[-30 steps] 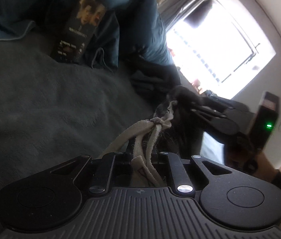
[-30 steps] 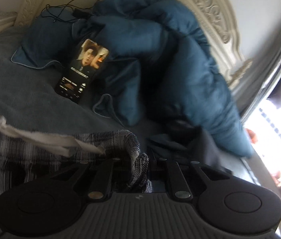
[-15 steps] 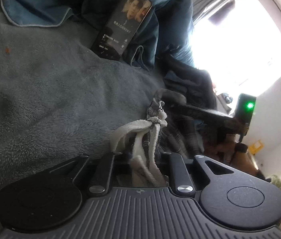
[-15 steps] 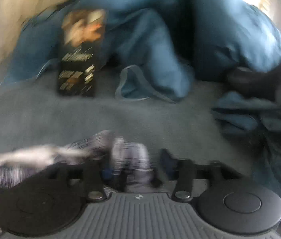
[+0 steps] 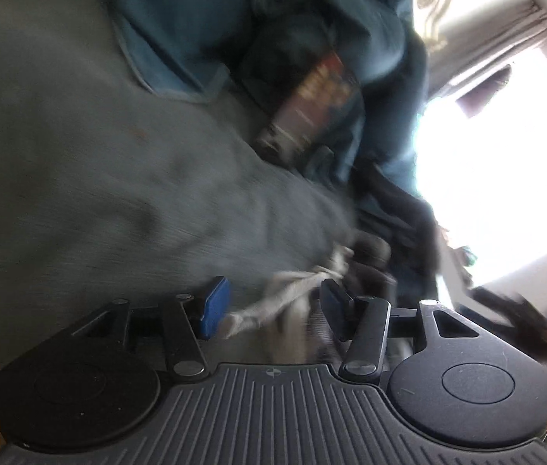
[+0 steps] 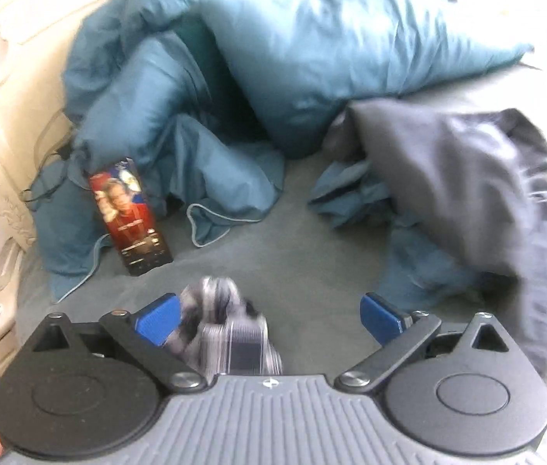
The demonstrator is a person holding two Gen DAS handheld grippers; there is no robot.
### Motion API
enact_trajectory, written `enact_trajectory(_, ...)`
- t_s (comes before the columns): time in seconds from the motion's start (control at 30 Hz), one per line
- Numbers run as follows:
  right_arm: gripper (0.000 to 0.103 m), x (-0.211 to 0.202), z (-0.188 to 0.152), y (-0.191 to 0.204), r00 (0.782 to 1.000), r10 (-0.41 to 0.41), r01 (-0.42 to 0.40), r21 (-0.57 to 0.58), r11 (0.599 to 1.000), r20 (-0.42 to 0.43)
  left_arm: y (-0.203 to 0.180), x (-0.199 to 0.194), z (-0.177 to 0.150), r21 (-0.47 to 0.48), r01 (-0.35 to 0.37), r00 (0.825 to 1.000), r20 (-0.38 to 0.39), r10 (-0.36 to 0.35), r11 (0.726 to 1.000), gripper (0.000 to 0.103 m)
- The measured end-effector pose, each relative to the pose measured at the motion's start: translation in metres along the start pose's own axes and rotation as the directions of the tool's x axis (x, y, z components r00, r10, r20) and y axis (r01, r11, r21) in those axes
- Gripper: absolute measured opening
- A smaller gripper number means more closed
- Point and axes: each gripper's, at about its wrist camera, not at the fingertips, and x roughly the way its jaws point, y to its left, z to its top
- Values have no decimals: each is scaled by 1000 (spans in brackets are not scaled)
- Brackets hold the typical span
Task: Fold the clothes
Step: 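Lower the plaid shirt onto the bed with both grippers, laying it flat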
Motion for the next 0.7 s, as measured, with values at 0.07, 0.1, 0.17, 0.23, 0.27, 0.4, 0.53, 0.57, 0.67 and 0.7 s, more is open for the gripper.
enact_trajectory(0.07, 101, -50, -16, 1, 999, -13, 15, -44, 999, 47, 3, -23, -3, 11, -46, 998, 43, 45, 999, 53)
enact_trajectory(0.1, 101, -79, -26, 1, 997, -20, 24, -61, 998, 76, 4, -34, -6, 18, -62, 996, 63, 61, 998, 53)
enact_trajectory(0.17, 101, -140, -49, 1, 990, -30, 41, -79, 996, 141, 3, -52, -12, 29, -60, 995, 76, 58, 998, 54)
enact_trajectory(0.23, 99, -206, -76, 2, 975, -52, 71, -83, 994, 217, -2, -63, -19, 46, -25, 998, 54, 23, 999, 54)
enact_trajectory(0.27, 98, -240, -91, 5, 964, -67, 91, -85, 992, 259, -4, -67, -23, 56, -5, 999, 40, 3, 998, 54)
enact_trajectory(0.4, 94, -373, -155, 30, 885, -159, 210, -69, 975, 437, -27, -63, -42, 115, 107, 994, -49, -102, 988, 54)
enact_trajectory(0.53, 82, -459, -220, 61, 810, -286, 358, -45, 933, 512, -50, -43, -65, 154, 189, 976, -141, -168, 970, 54)
enact_trajectory(0.57, 77, -469, -235, 67, 801, -316, 388, -38, 921, 509, -55, -37, -71, 159, 203, 971, -162, -177, 966, 54)
enact_trajectory(0.67, 66, -459, -279, 79, 818, -369, 426, -32, 904, 442, -60, -17, -85, 144, 194, 967, -196, -164, 970, 54)
enact_trajectory(0.7, 65, -446, -293, 80, 827, -385, 435, -33, 900, 409, -59, -10, -89, 133, 179, 967, -209, -149, 975, 54)
